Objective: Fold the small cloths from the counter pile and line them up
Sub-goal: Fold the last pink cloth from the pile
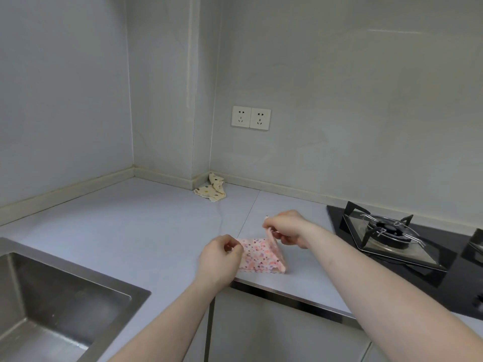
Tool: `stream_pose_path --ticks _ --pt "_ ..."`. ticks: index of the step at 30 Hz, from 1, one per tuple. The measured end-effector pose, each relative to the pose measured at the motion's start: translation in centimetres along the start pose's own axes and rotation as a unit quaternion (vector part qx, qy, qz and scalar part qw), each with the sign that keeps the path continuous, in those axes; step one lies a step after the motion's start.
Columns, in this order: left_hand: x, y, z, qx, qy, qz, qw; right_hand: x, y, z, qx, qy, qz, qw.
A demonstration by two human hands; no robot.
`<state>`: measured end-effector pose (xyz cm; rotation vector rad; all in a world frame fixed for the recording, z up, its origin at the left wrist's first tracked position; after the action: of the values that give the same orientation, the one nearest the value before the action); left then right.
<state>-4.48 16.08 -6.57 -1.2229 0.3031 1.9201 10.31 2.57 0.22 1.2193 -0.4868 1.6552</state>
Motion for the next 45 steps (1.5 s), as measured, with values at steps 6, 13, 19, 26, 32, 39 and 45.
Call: stream_pose_path --ticks 6,13,19,26,32,39,45 --pt "0.4 0.3 1.4 -0.060 0.103 0.045 0.992 -1.2 0.4 -5.0 0.023 -0.024 -0.007 0.999" --pt "0.6 -0.1 1.3 -0.057 0.087 0.042 0.994 -1.4 0.0 -6.2 0.048 -0.098 0.033 0.994" --pt "1.0 -0.5 0.3 -0.030 -0.003 0.003 1.000 -4.0 -1.9 -1.4 -0.117 0.068 0.118 0.984" --pt "1.2 -1.1 0.1 -0.022 0.000 0.014 1.000 -7.0 -2.2 -1.9 -0.063 0.046 0.094 0.993" --pt "1.2 -1.6 0.2 -0.032 0.005 0.025 0.999 -7.4 -2.5 -2.3 -0.026 0.012 0.090 0.995" --pt "-0.2 -5.0 0.3 0.123 -0.157 0.013 0.980 -7.5 -3.1 -1.7 0.027 -0.051 0.128 0.990" --pt "-2.7 -6.2 -1.2 0.207 -0.191 -0.047 0.958 -7.6 -0.9 -0.3 -0.014 -0.104 0.182 0.978"
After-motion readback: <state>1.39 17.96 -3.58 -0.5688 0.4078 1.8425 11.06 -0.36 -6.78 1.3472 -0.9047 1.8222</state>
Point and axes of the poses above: each hand's wrist, its own y-axis away from the middle knuckle, its own z-axis out of the back of the hand, x = y × z, the point moved 6 cm from there along -y, towards the middle knuckle, and after that the axes turned 6 degrees about -y, right-handed, at the moved point
